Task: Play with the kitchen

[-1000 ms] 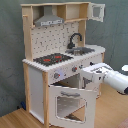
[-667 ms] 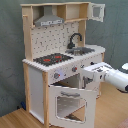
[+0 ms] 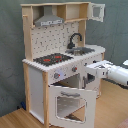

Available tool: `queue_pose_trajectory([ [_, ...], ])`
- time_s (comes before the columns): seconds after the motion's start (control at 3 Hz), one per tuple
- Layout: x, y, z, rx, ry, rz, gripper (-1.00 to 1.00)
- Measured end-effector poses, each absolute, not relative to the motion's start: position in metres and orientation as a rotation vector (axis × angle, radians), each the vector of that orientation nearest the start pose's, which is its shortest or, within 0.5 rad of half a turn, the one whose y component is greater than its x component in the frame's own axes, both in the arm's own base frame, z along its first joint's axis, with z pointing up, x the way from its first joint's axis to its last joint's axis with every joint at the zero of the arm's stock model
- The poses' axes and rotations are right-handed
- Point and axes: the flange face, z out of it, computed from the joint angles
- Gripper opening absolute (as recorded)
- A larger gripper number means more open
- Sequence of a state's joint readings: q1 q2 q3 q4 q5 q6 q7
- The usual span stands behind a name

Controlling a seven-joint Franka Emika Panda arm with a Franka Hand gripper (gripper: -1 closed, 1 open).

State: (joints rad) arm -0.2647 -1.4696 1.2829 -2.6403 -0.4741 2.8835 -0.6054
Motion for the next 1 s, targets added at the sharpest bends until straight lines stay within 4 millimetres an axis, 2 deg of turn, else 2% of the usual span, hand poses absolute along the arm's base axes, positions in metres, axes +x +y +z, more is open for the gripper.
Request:
queue_pose_trajectory([
  [0.33, 0.203, 0.368, 0.412, 0.646, 1.406, 0.593, 1.00],
  [0.67, 0.226, 0.344, 0.396, 0.675, 1.427, 0.562, 1.00],
  [1.0, 0.245, 0.337, 0.383, 0.678, 1.448, 0.546, 1.00],
])
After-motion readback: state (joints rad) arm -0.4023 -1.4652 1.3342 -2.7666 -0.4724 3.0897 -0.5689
